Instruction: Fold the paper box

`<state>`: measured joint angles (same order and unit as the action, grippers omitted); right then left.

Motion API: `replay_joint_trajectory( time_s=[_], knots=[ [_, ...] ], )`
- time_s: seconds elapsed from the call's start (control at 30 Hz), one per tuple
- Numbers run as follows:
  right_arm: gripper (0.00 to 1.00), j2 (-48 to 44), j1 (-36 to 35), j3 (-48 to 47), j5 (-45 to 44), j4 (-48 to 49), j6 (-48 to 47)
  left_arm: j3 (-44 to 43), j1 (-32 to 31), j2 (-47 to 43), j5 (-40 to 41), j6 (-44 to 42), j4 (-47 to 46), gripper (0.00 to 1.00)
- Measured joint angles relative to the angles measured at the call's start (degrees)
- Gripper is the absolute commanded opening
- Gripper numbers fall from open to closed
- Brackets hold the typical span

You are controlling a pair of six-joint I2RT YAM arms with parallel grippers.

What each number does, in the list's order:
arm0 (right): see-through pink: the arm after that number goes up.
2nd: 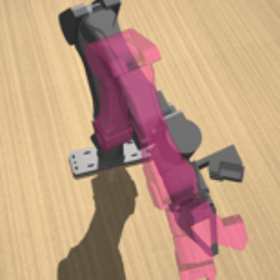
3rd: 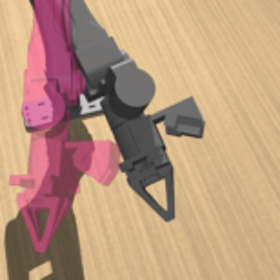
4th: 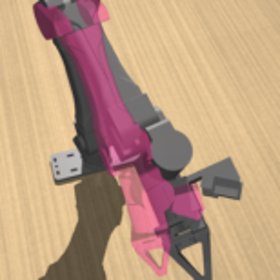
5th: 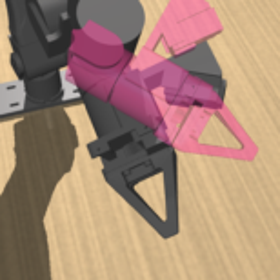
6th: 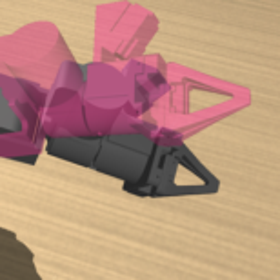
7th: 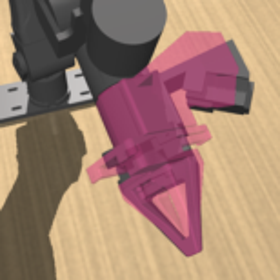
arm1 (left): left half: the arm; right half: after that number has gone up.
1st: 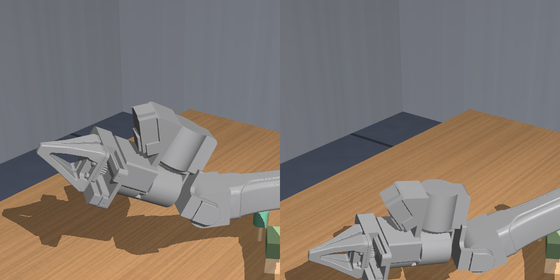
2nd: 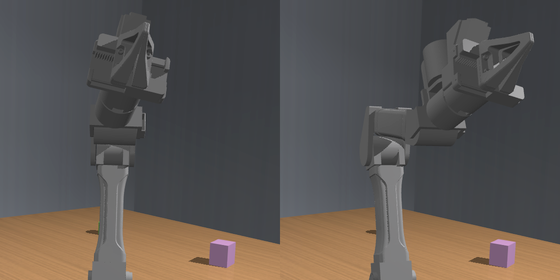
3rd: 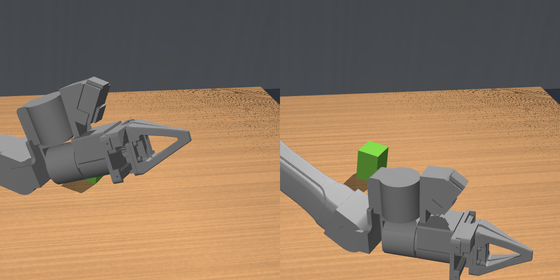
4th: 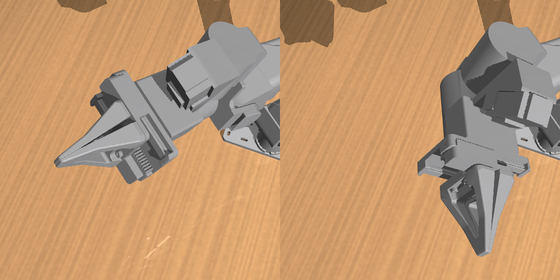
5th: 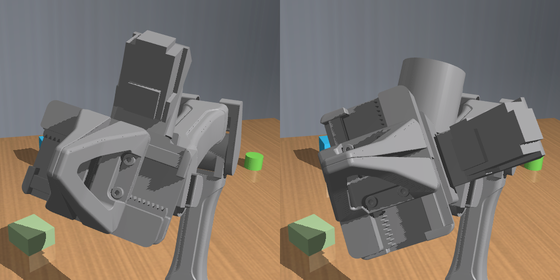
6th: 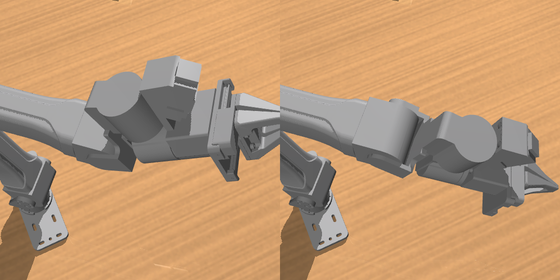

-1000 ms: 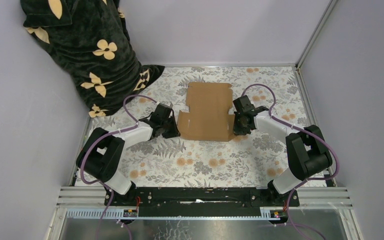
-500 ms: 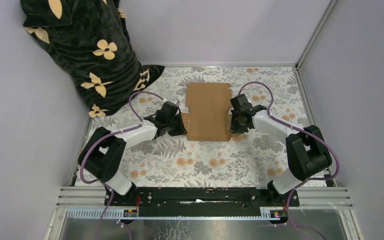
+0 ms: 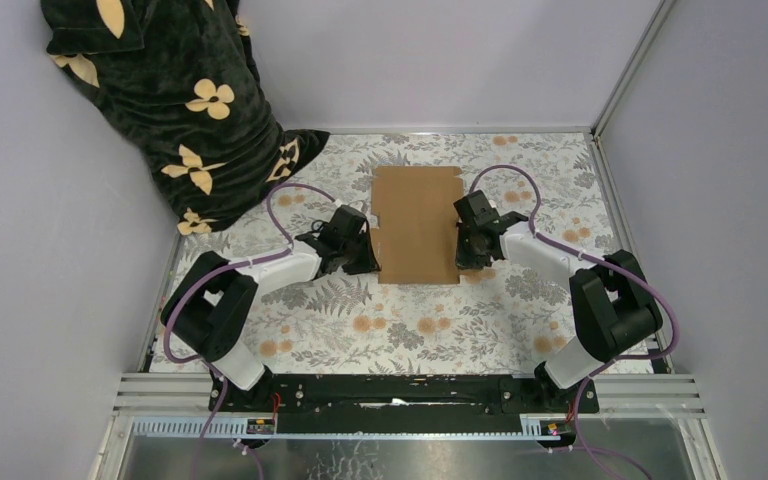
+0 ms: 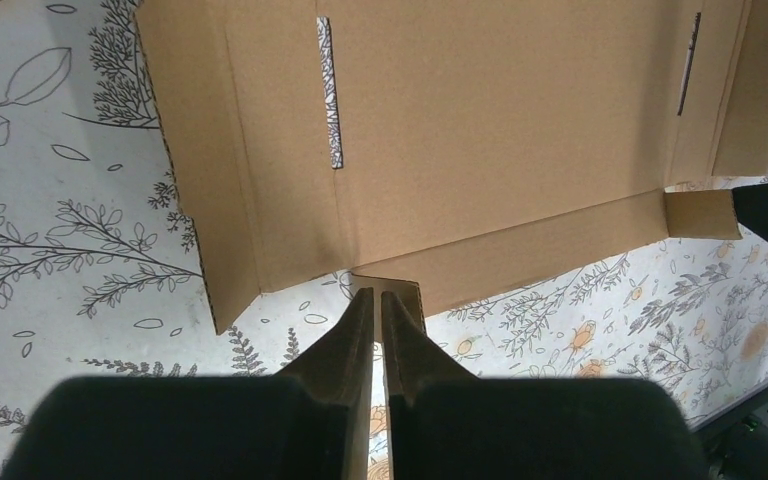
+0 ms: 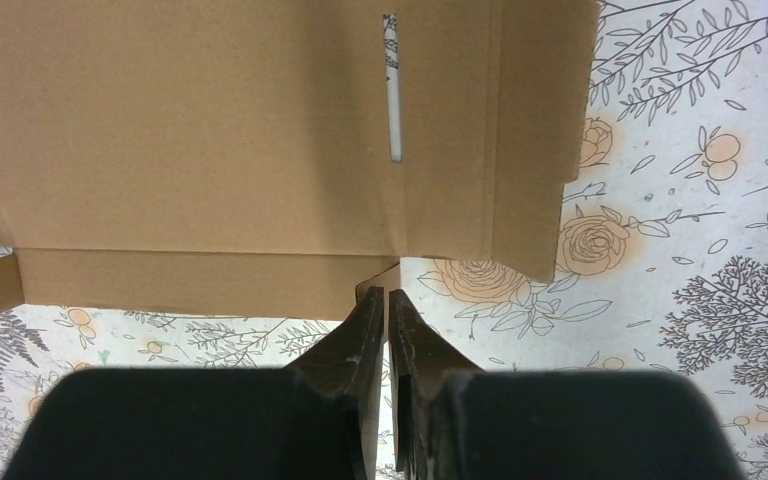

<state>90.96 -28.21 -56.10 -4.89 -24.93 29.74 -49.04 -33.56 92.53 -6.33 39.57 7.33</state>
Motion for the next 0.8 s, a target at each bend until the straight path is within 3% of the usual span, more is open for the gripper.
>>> replay_joint_trajectory(
  time_s=[0.8],
  knots=[
    [0.13,5.27,-3.45,-1.07,-0.02,1.6,1.29,-2.69,-2.64,3.21,1.64,0.04,0.13,0.1]
  ],
)
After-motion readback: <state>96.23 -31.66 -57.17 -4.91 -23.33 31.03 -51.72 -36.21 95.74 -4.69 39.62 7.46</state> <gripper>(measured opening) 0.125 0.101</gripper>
